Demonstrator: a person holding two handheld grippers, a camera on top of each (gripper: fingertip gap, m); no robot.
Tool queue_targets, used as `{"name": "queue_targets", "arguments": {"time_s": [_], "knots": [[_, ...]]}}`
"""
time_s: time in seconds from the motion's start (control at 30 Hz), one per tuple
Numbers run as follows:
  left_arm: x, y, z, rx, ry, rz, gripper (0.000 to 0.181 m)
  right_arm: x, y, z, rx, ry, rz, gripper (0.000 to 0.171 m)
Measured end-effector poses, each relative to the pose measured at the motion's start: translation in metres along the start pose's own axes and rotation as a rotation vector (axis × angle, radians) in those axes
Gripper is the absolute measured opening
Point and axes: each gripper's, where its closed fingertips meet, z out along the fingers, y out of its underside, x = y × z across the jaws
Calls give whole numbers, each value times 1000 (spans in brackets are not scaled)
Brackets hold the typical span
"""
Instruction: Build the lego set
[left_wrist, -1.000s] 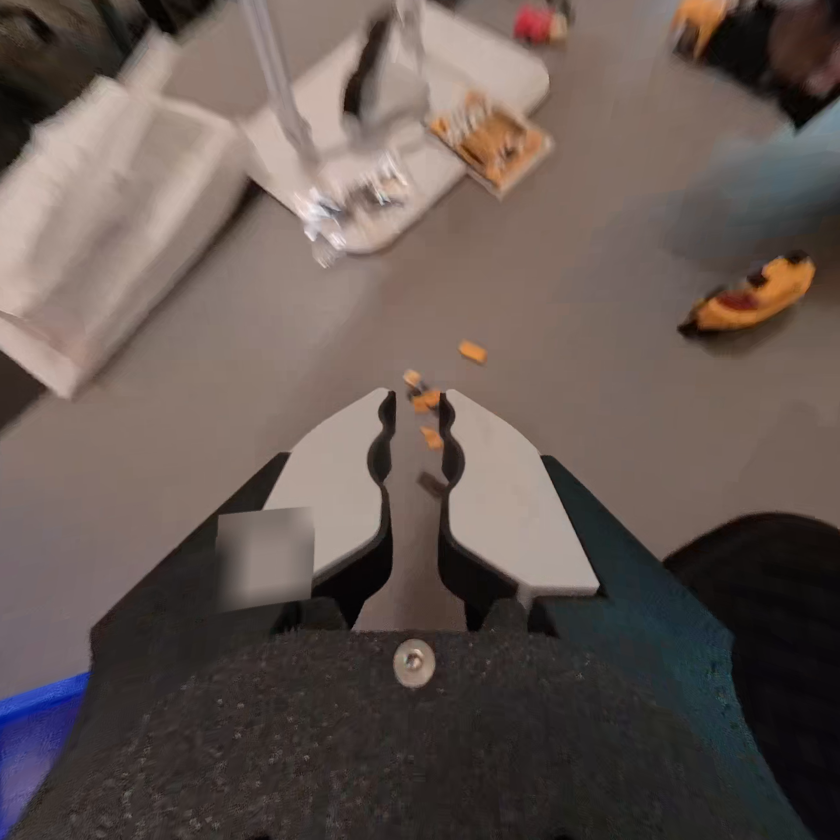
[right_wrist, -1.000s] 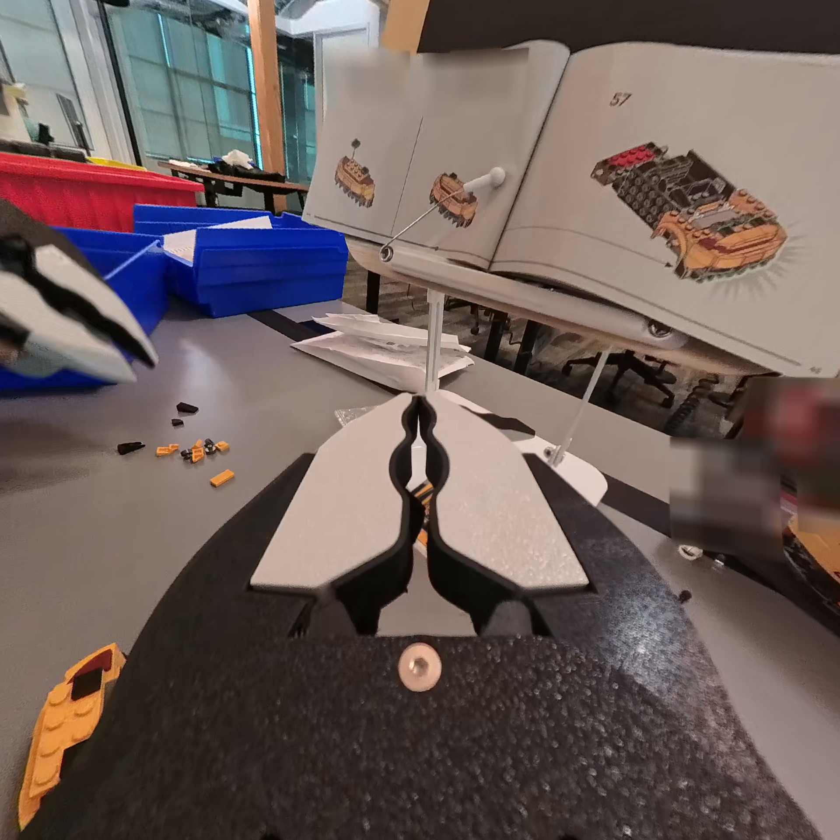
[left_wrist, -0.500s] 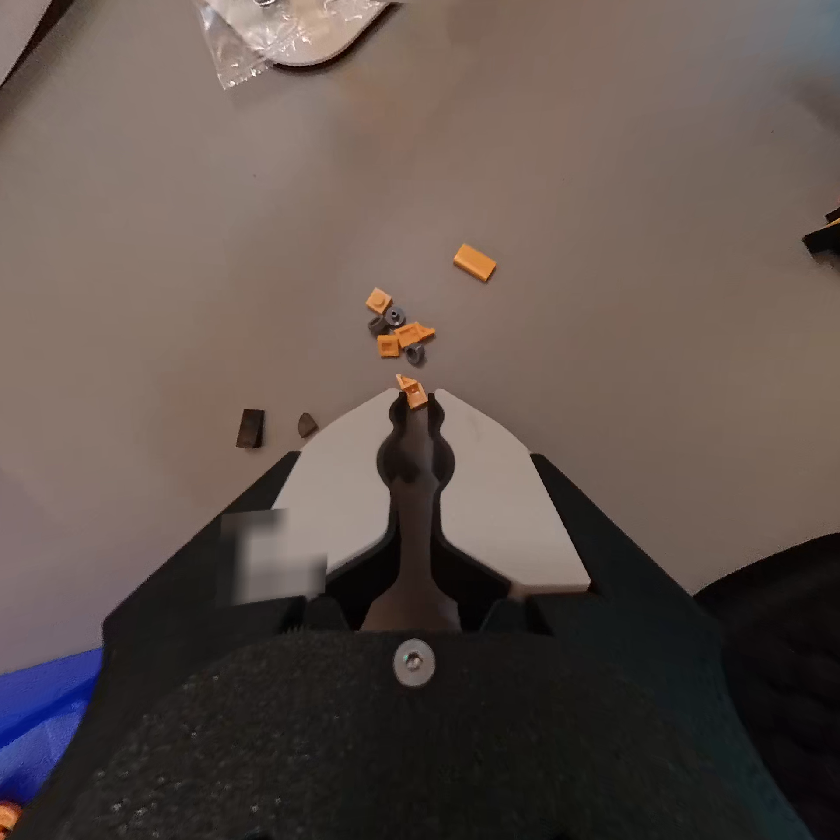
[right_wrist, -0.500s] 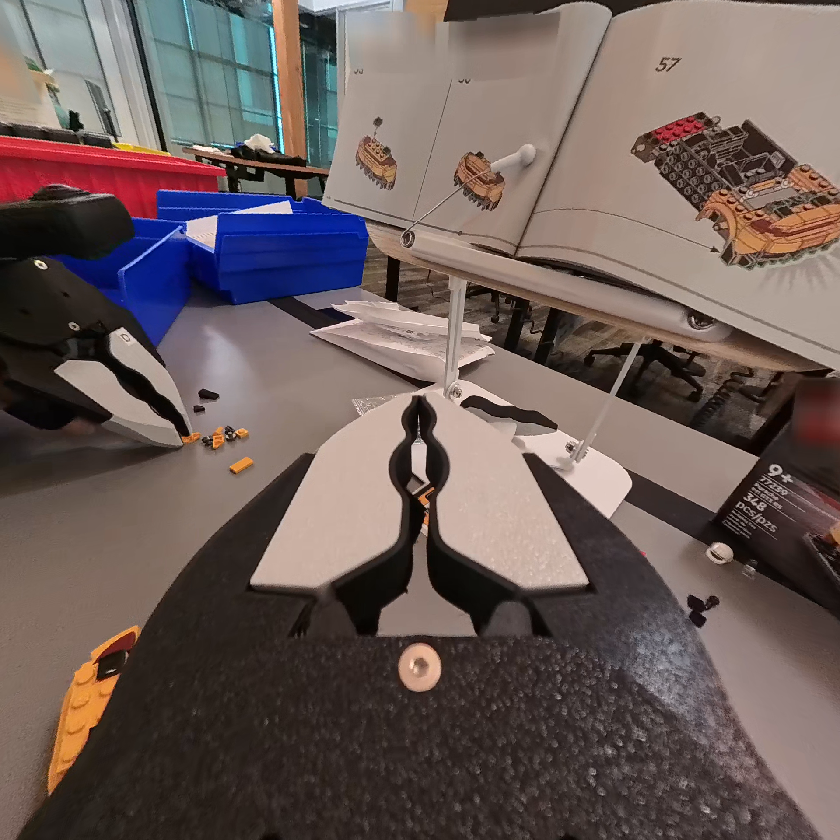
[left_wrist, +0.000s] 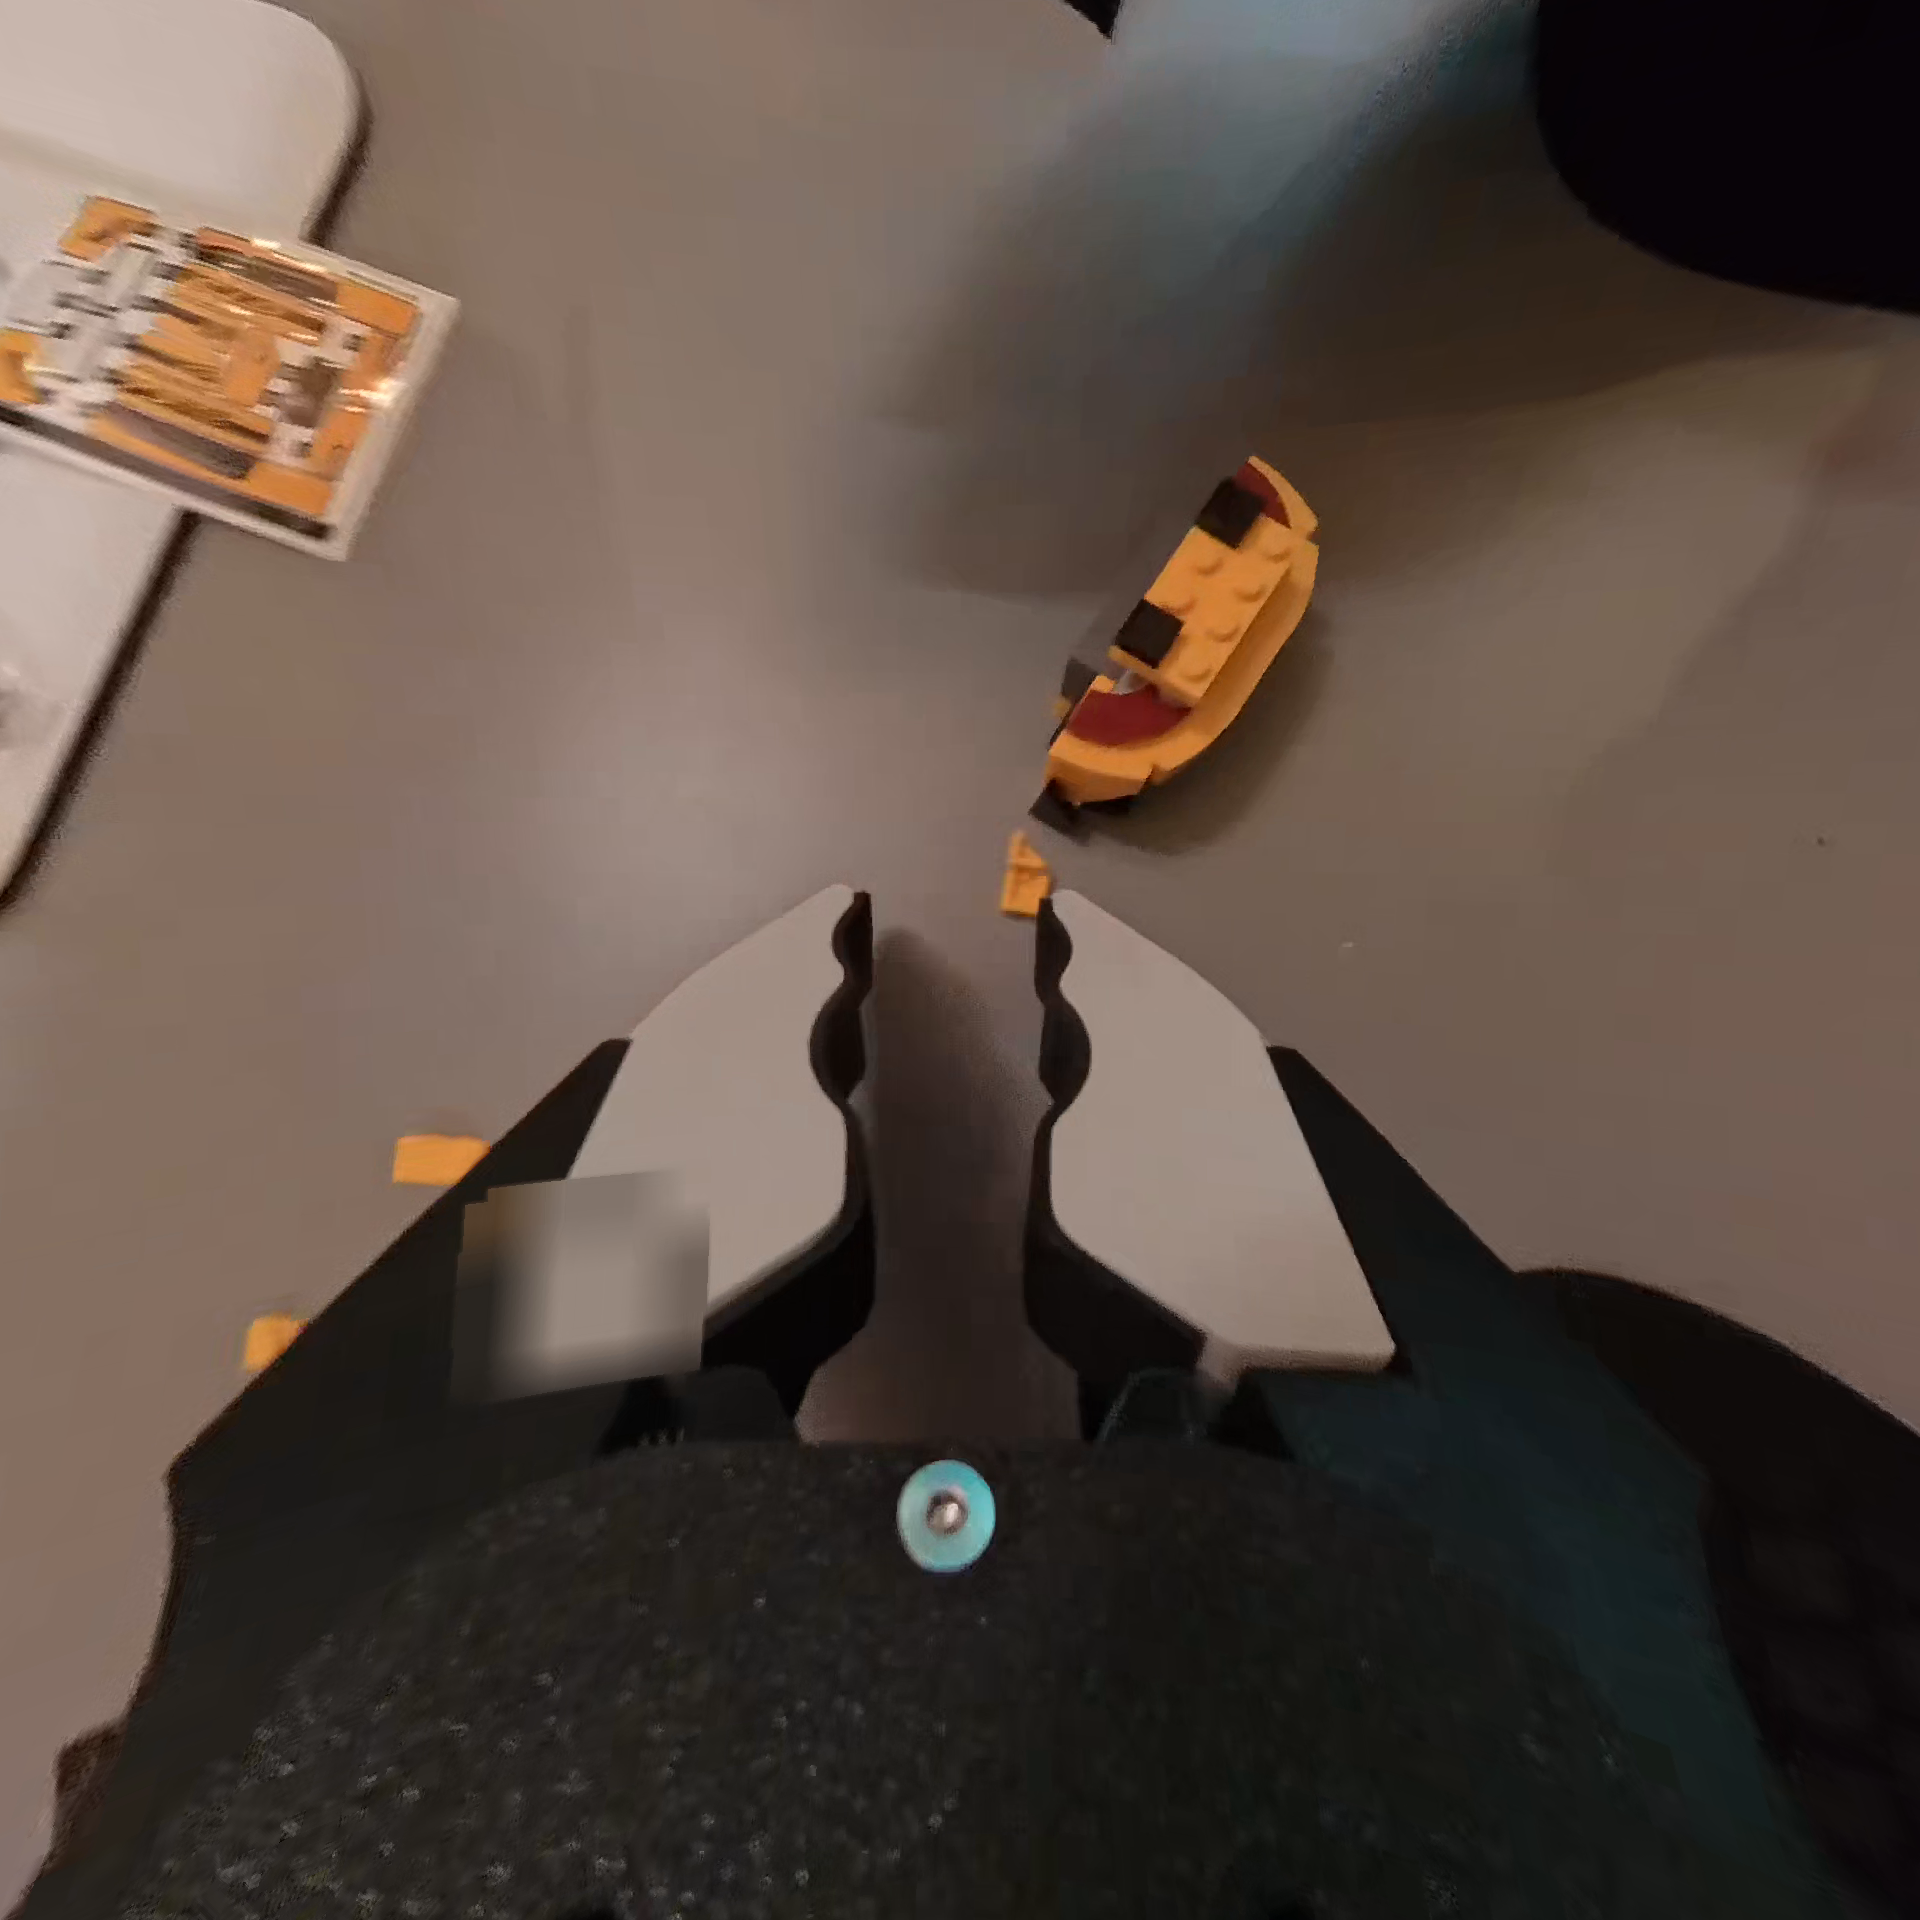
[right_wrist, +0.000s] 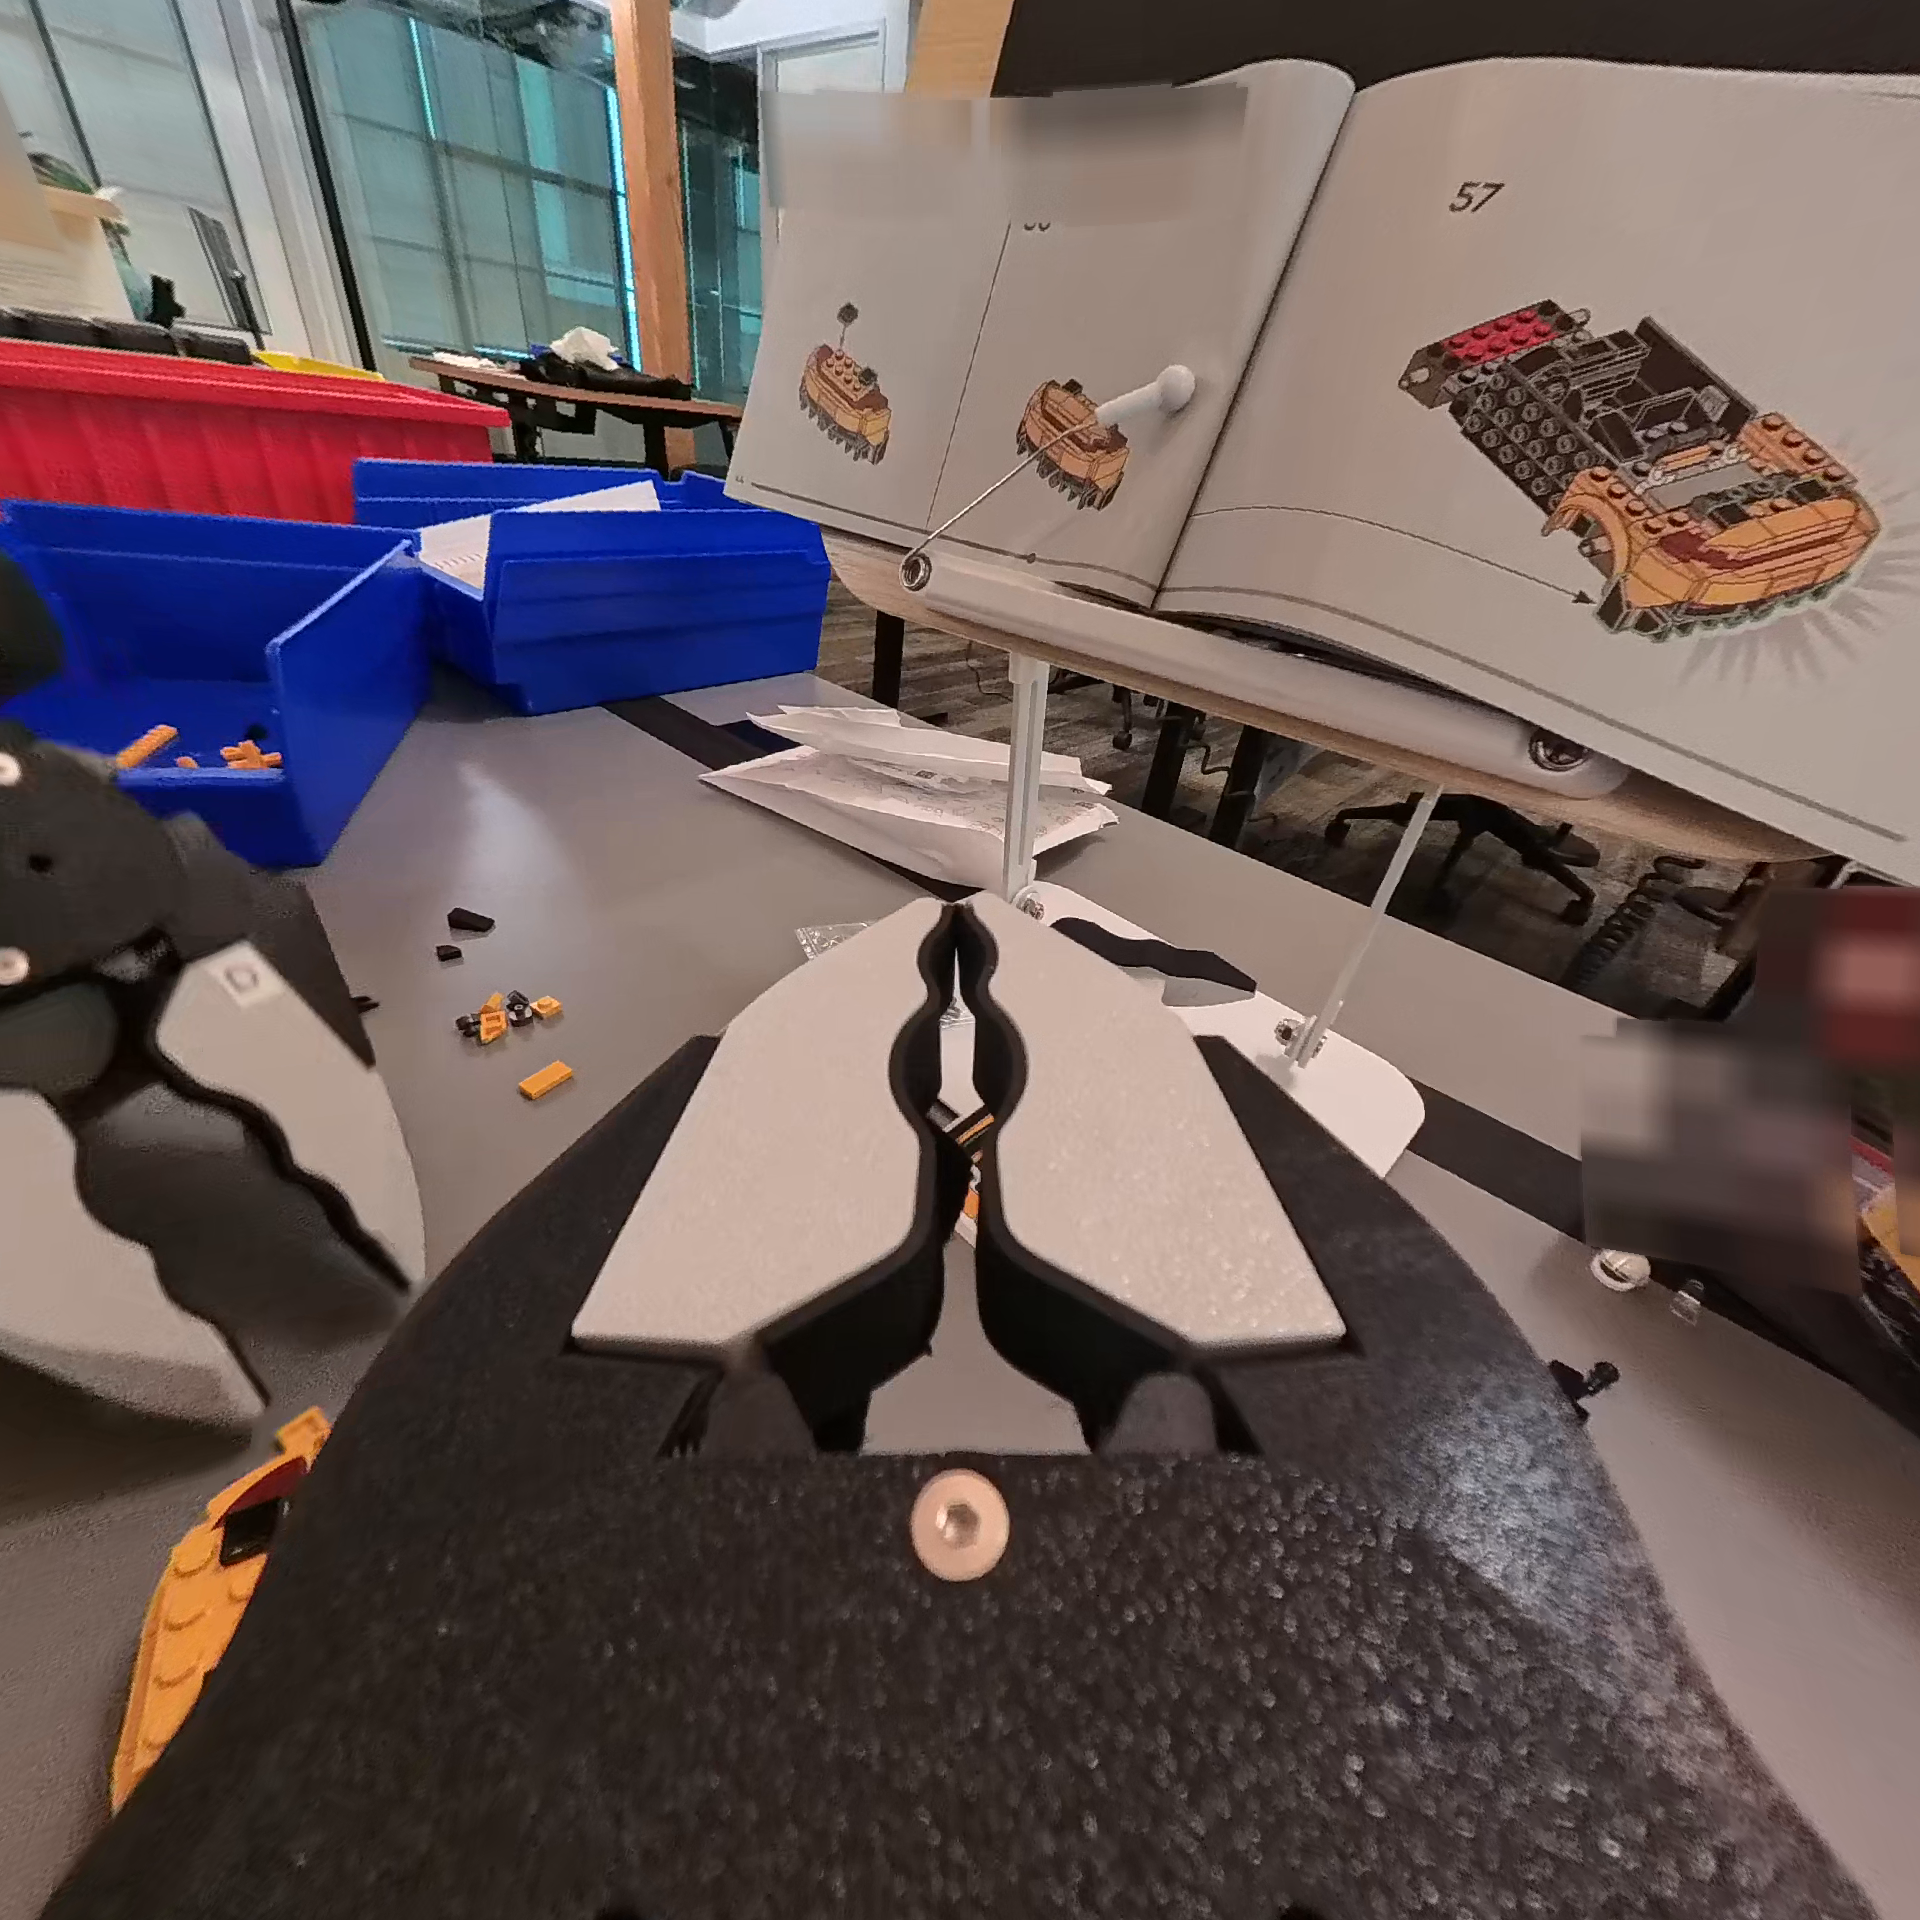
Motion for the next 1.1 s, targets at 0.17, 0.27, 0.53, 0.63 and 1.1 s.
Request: {"name": "queue_targets", "arguments": {"time_s": [0.17, 0.27, 0.53, 0.63, 1.1], "knots": [[-60, 20, -50, 112, -178, -210, 26, 1, 0, 0, 0, 0, 4, 0], [-92, 48, -65, 85, -310, -316, 15, -1, 2, 1, -5, -6, 3, 0], [-102, 64, -55, 26, -354, -335, 8, -2, 3, 2, -12, -13, 6, 0], [-102, 66, -50, -12, -367, -298, 7, -2, 4, 2, -13, -14, 5, 0], [-104, 67, -54, -75, -441, -198, 17, -3, 5, 3, -22, -19, 6, 0]]}}
